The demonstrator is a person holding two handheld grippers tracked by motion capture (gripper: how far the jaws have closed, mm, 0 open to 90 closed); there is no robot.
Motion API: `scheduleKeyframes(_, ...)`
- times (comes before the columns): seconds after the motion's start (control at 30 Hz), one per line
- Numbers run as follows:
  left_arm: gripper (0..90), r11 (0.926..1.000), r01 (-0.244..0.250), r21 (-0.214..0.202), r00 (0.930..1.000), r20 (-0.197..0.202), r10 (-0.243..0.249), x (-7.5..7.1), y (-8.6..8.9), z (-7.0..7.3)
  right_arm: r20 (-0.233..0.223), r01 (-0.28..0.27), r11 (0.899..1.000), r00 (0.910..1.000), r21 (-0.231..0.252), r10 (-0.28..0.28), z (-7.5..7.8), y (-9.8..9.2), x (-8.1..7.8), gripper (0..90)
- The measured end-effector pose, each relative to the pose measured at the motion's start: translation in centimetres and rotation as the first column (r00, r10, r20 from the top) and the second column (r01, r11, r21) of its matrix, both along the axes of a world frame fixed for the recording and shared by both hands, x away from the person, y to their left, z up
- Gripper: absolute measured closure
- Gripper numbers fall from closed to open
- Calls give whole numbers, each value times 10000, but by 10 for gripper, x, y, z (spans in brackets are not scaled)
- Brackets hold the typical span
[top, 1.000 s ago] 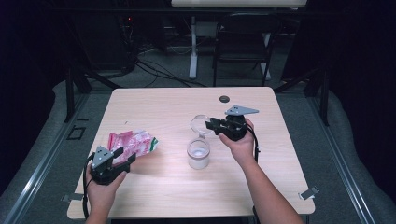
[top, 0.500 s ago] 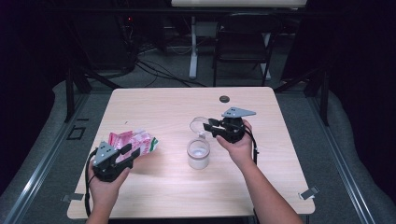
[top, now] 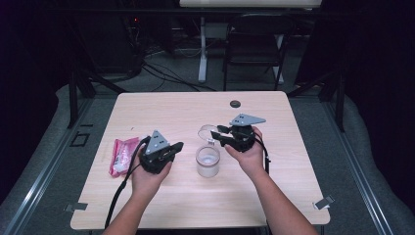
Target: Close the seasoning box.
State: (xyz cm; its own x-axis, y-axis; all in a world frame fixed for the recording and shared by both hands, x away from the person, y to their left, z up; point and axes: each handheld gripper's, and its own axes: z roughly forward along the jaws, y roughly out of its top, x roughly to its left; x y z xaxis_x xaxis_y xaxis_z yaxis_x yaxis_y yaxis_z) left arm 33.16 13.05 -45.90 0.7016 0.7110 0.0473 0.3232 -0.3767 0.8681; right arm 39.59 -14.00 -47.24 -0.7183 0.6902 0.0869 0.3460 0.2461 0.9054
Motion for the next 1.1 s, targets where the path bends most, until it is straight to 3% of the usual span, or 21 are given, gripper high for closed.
scheduleKeyframes(0.3, 900, 9995, 311, 111, 9991, -299, -308, 16, -24, -3, 43, -221, 9997, 9997, -44, 221, 0, 3, -6, 563)
scheduleKeyframes(0.67, 886, 9974, 710, 122, 9959, -571, -702, 22, -40, -11, 113, -396, 9985, 9991, -381, 400, 2, 5, -20, 497)
scheduleKeyframes(0.93, 897, 9962, 867, 33, 9948, -536, -864, 24, -43, -10, 193, -290, 9991, 9994, -307, 296, 5, -8, -31, 495)
scheduleKeyframes(1.1, 900, 9944, 1057, 15, 9930, -533, -1054, 22, -45, -12, 307, -87, 10000, 9995, -9, 87, 10, -22, -39, 519)
